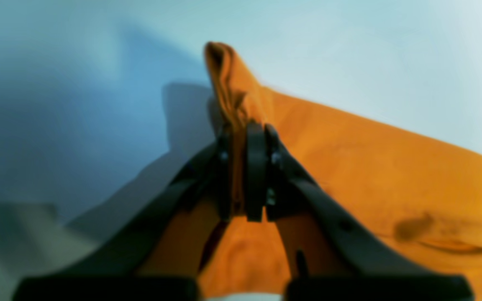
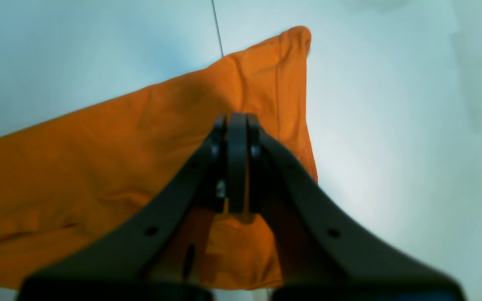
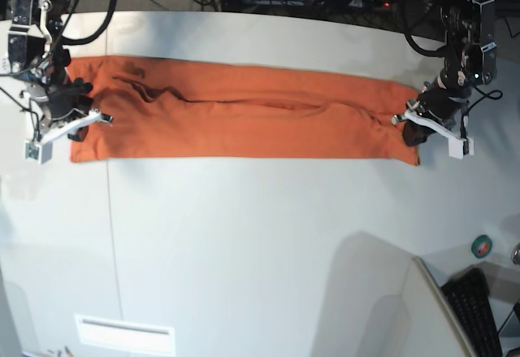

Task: Layout the t-shirt on the table in an organized manner, then fold the t-shirt properly
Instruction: 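Release the strip end with the left gripper and regrasp it, then drag the strip end with the left gripper toward the right gripper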

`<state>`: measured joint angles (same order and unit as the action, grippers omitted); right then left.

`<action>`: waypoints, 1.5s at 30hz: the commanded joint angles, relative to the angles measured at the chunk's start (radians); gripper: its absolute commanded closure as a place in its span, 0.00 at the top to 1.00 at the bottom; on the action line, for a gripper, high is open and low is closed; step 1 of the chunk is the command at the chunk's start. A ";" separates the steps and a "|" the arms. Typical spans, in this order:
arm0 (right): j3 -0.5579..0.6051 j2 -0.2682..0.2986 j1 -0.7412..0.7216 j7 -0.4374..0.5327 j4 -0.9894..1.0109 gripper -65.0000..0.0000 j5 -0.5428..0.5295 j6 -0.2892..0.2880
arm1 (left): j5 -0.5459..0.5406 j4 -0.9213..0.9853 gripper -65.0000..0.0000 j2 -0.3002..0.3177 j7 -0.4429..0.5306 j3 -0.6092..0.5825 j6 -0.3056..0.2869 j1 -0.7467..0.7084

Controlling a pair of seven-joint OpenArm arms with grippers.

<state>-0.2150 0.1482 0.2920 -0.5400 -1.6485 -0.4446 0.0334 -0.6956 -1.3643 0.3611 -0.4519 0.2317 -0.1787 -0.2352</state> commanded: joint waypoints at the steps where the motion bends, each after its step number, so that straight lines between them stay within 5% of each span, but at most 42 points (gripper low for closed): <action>1: -0.002 0.011 -0.007 0.022 -0.020 0.00 -0.004 -0.002 | -0.008 -0.062 0.00 0.013 0.021 0.002 0.017 -0.016; 4: -0.002 0.011 -0.010 0.022 -0.020 0.00 -0.004 -0.002 | 0.006 -0.189 0.00 -0.001 0.015 -0.045 0.061 -0.066; 11: -0.002 0.009 -0.012 0.022 -0.019 0.00 -0.004 -0.002 | 0.224 -0.369 0.00 -0.075 0.014 -0.245 0.183 -0.097; 23: -0.002 0.009 -0.012 0.022 -0.015 0.00 -0.004 -0.002 | 0.454 -0.287 0.00 -0.233 0.014 -0.496 0.189 -0.031; 37: -0.002 0.009 -0.014 0.022 -0.014 0.00 -0.004 -0.002 | 0.455 -0.148 0.00 -0.342 0.014 -0.561 0.189 0.063; 45: -0.002 0.009 -0.015 0.022 -0.014 0.00 -0.004 -0.002 | 0.455 -0.119 0.00 -0.353 0.018 -0.561 0.189 0.078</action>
<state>-0.2142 0.1482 0.2859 -0.5415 -1.6482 -0.4450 0.0334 -0.2356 -1.4639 0.0174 -0.4568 -0.3271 0.0162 -0.1669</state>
